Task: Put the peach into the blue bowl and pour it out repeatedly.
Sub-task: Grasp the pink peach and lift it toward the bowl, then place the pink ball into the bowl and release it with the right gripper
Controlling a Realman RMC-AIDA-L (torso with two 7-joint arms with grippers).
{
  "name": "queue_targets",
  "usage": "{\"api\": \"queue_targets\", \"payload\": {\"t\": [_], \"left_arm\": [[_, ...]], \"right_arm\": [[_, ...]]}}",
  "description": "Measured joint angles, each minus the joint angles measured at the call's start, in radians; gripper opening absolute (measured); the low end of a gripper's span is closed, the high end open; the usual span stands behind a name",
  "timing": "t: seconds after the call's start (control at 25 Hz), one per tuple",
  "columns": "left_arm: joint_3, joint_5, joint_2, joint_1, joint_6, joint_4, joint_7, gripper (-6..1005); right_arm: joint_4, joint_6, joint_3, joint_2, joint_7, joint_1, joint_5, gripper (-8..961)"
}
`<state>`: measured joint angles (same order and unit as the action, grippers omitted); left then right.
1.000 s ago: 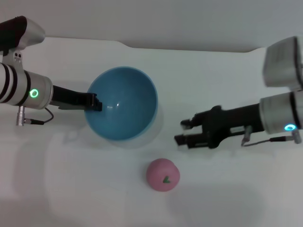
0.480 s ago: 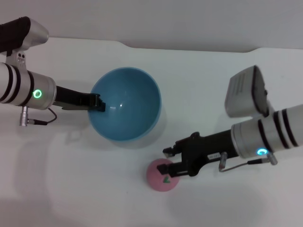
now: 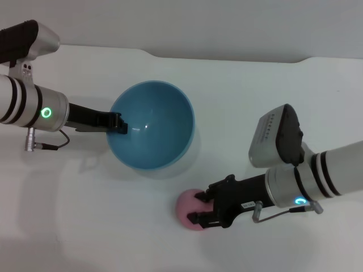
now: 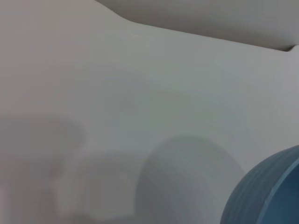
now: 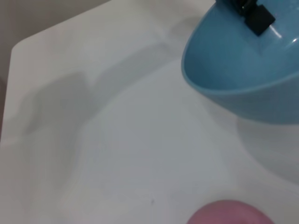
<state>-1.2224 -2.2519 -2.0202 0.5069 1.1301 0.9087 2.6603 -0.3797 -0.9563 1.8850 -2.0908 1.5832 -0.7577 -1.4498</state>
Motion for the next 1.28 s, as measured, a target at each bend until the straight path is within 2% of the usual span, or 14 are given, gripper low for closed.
{"api": "queue_targets", "payload": {"t": [0.28, 0.52, 0.64, 0.8, 0.92, 1.04, 1.08, 1.12, 1.28], "left_arm": [[0.0, 0.0, 0.0, 0.002, -0.001, 0.001, 0.001, -1], [0.0, 0.0, -0.002, 0.005, 0.0, 0.001, 0.002, 0], [0.0, 0.0, -0.004, 0.008, 0.001, 0.001, 0.002, 0], [-0.004, 0.0, -0.007, 0.014, 0.002, 0.003, 0.001, -1], [-0.009, 0.0, -0.008, 0.023, 0.003, -0.001, 0.001, -1], [-0.01, 0.0, -0.012, 0.035, 0.004, -0.006, 0.0, -1], [-0.012, 0.0, -0.015, 0.038, 0.007, -0.006, 0.0, -1], [-0.013, -0.001, -0.02, 0.044, 0.012, -0.007, 0.0, -1], [-0.067, -0.011, -0.032, 0.076, 0.031, -0.009, 0.017, -1]], "right_arm": [[-0.096, 0.044, 0.015, 0.004, -0.021, 0.06, 0.023, 405], [-0.124, 0.016, -0.053, 0.013, -0.029, 0.097, 0.025, 284], [-0.124, -0.041, -0.134, 0.017, -0.065, 0.12, 0.025, 224], [-0.125, -0.15, -0.323, 0.027, -0.11, 0.171, 0.024, 148], [-0.12, -0.219, -0.474, 0.043, -0.15, 0.224, 0.021, 94], [-0.119, -0.264, -0.617, 0.061, -0.206, 0.299, 0.019, 75], [-0.128, -0.295, -0.718, 0.073, -0.23, 0.351, 0.018, 69], [-0.128, -0.295, -0.718, 0.073, -0.23, 0.351, 0.018, 62], [-0.144, -0.402, -0.93, 0.086, -0.269, 0.416, 0.018, 52]]}}
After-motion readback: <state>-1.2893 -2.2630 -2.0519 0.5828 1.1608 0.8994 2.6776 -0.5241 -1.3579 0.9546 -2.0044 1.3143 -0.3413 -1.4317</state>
